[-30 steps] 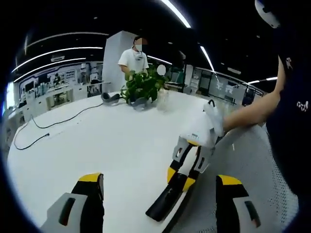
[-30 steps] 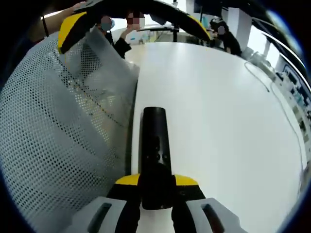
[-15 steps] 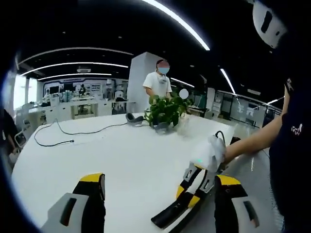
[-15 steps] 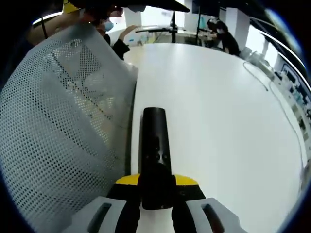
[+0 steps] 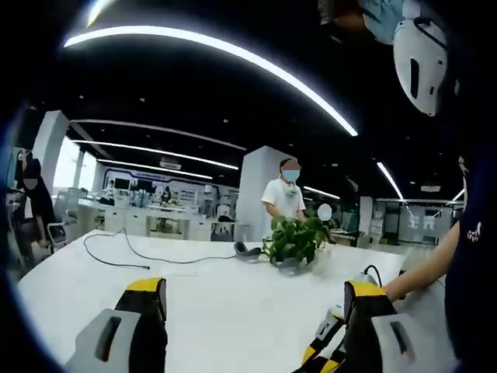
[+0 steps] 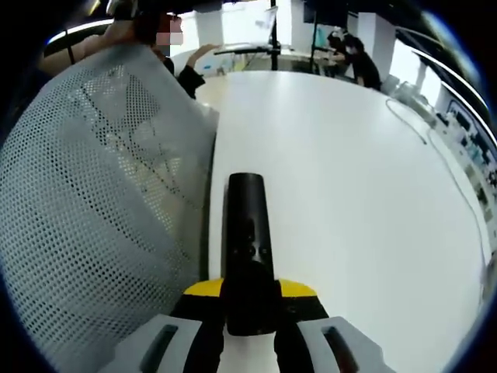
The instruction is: Press the specified remote control buttons in sequence, fully releasing each button before pressing the next.
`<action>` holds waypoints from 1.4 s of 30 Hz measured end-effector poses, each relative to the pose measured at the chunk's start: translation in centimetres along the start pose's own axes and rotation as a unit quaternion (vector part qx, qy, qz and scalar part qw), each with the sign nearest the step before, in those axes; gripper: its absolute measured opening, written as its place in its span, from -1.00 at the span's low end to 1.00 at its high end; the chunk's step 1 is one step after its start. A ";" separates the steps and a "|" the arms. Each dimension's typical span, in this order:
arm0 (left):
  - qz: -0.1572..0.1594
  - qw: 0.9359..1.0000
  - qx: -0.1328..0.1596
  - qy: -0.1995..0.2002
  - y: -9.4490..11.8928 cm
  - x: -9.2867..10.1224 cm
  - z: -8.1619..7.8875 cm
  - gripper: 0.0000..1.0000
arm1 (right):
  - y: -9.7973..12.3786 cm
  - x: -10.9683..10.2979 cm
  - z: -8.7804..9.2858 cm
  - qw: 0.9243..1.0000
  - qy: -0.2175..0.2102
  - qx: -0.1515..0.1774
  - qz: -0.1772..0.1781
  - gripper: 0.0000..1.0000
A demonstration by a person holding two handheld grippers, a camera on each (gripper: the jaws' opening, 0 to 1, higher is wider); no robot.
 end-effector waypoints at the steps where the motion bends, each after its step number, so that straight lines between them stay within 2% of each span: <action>1: -0.003 1.000 -0.010 -0.003 0.0 -0.1 0.3 0.98 | 0.0 0.0 0.0 1.000 0.000 0.000 0.000 -0.58; 2: -0.008 1.000 -0.027 -0.005 0.0 -0.2 0.6 0.99 | 0.0 0.0 0.0 1.000 0.000 0.000 0.000 -0.58; 5: 0.005 1.000 -0.025 -0.004 -0.2 0.2 0.5 0.94 | -0.1 0.0 -0.1 1.000 0.008 -0.001 0.003 -0.58; 10: -0.004 1.000 -0.003 0.001 0.1 -0.2 -0.3 0.92 | -0.1 0.0 -0.1 1.000 0.014 -0.001 0.005 -0.58; 14: -0.012 1.000 -0.019 -0.008 0.1 -0.2 0.0 0.90 | -0.1 -0.3 0.0 0.999 0.050 0.000 0.010 -0.57; 16: -0.013 1.000 -0.018 -0.005 0.3 -0.5 0.1 0.88 | -0.1 -0.1 0.0 0.999 0.037 0.002 0.009 -0.57; 20: -0.024 1.000 -0.006 0.005 0.8 -1.0 0.0 0.87 | -0.1 -0.1 0.0 0.999 0.051 0.006 0.005 -0.57; 22: -0.028 1.000 0.002 0.010 1.0 -1.2 -0.2 0.87 | 0.0 -0.1 0.1 0.997 0.073 0.016 -0.005 -0.57; 25: -0.030 0.999 0.010 0.008 1.1 -1.2 -0.3 0.87 | 0.1 0.2 0.4 0.997 0.076 0.028 -0.015 -0.57; 28: -0.036 0.999 -0.009 0.006 1.2 -1.5 0.3 0.86 | 0.1 0.6 0.6 0.996 0.082 0.035 -0.021 -0.58; 33: -0.042 0.999 -0.006 0.012 1.3 -1.7 0.3 0.85 | 0.1 1.1 0.6 0.994 0.093 0.046 -0.030 -0.58; 37: -0.042 0.999 0.003 0.006 1.4 -1.7 0.1 0.86 | 0.1 1.8 0.7 0.995 0.083 0.048 -0.027 -0.58; 42: -0.045 0.999 -0.010 0.004 1.3 -1.8 0.5 0.86 | 0.0 2.5 0.5 0.995 0.087 0.043 -0.035 -0.58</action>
Point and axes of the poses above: the point that each gripper's makers call its tool centre point, and the gripper's own axes: y roughly backward along the fingers, x roughly to its right, z roughly out of its underside, the point moved 4 cm from there along y, roughly backward along the fingers, and after that the axes turned 9 degrees about z, right-handed, at the moved point
